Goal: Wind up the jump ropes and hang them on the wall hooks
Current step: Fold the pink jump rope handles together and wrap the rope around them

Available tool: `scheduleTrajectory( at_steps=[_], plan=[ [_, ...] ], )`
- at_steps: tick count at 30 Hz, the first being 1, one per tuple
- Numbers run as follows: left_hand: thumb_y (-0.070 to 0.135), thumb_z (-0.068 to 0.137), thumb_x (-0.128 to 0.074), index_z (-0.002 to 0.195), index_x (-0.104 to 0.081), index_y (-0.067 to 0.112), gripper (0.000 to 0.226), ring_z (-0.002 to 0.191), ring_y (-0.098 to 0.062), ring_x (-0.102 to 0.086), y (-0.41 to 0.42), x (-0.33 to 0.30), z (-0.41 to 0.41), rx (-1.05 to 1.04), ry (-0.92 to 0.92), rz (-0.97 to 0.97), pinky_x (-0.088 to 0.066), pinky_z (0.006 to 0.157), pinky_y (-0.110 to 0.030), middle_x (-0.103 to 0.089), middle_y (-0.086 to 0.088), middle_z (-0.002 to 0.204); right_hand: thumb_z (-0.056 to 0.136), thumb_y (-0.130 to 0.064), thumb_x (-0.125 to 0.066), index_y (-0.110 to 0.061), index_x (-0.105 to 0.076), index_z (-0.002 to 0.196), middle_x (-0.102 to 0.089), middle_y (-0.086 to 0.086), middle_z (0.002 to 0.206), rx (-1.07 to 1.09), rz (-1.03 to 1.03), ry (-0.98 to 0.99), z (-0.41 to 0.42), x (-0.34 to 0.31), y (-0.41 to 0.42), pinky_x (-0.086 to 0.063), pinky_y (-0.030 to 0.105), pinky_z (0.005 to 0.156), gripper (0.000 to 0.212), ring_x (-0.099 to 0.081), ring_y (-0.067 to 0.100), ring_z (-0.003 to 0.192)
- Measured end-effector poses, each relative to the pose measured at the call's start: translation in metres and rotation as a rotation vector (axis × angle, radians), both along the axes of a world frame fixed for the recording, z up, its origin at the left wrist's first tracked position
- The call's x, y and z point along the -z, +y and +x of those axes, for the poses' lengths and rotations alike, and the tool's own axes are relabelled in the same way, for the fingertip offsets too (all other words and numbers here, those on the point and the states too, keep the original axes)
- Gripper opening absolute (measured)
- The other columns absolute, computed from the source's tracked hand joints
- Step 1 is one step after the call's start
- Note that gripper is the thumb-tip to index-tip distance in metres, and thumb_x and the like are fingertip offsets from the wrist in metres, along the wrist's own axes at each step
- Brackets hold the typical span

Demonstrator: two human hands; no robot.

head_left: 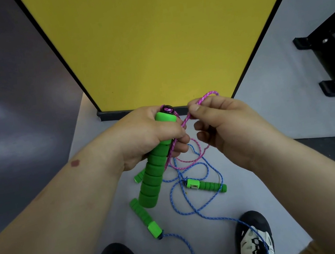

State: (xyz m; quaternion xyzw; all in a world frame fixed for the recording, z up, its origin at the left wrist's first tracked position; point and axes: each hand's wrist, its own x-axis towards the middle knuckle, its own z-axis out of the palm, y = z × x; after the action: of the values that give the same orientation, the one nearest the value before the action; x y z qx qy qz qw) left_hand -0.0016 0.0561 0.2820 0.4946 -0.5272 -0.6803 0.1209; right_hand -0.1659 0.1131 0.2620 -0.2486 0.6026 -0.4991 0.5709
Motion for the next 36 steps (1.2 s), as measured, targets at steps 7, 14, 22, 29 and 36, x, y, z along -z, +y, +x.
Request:
scheduleTrajectory(
  at_steps=[7, 14, 22, 29, 36],
  plan=[
    [-0.002, 0.089, -0.068, 0.100, -0.063, 0.004, 0.014, 0.072, -0.025, -0.074, 0.000, -0.001, 0.000, 0.000, 0.011, 0.008, -0.061, 0.083, -0.046, -0.075, -0.017, 0.085, 0.092, -0.018, -0.071, -0.007, -0.070, 0.100, -0.065, 0.005, 0.089, 0.027, -0.004, -0.033, -0.001, -0.001, 0.000, -0.049, 0.027, 0.062, 0.014, -0.056, 0.012, 0.065],
    [-0.003, 0.088, -0.069, 0.097, -0.063, 0.005, 0.013, 0.072, -0.025, -0.074, 0.001, -0.001, 0.001, -0.005, 0.002, 0.009, -0.062, 0.082, -0.044, -0.075, -0.016, 0.083, 0.094, -0.015, -0.069, -0.004, -0.070, 0.100, -0.066, -0.001, 0.085, 0.067, -0.011, -0.013, 0.000, 0.000, -0.001, -0.049, 0.026, 0.062, 0.013, -0.056, 0.012, 0.065],
    [-0.003, 0.087, -0.069, 0.101, -0.064, -0.001, 0.015, 0.073, -0.026, -0.074, 0.001, 0.000, 0.000, 0.000, 0.001, -0.002, -0.061, 0.084, -0.047, -0.075, -0.019, 0.085, 0.092, -0.017, -0.070, -0.010, -0.068, 0.100, -0.063, 0.006, 0.090, -0.018, 0.014, -0.081, 0.000, -0.001, 0.001, -0.049, 0.025, 0.059, 0.011, -0.056, 0.011, 0.064],
    [-0.002, 0.087, -0.070, 0.102, -0.062, 0.003, 0.017, 0.073, -0.026, -0.074, 0.002, -0.002, 0.000, 0.000, -0.011, -0.003, -0.059, 0.087, -0.050, -0.075, -0.020, 0.088, 0.093, -0.018, -0.070, -0.010, -0.068, 0.099, -0.062, 0.004, 0.086, 0.116, -0.026, -0.042, -0.003, 0.000, -0.001, -0.050, 0.027, 0.062, 0.010, -0.057, 0.013, 0.067],
    [-0.002, 0.087, -0.069, 0.108, -0.063, -0.005, 0.022, 0.073, -0.025, -0.075, 0.002, 0.000, -0.002, -0.003, -0.022, -0.007, -0.061, 0.084, -0.045, -0.075, -0.021, 0.087, 0.092, -0.020, -0.071, -0.014, -0.070, 0.090, -0.065, 0.002, 0.087, -0.020, -0.012, -0.061, 0.002, 0.002, 0.003, -0.050, 0.027, 0.063, 0.006, -0.057, 0.012, 0.068]
  ],
)
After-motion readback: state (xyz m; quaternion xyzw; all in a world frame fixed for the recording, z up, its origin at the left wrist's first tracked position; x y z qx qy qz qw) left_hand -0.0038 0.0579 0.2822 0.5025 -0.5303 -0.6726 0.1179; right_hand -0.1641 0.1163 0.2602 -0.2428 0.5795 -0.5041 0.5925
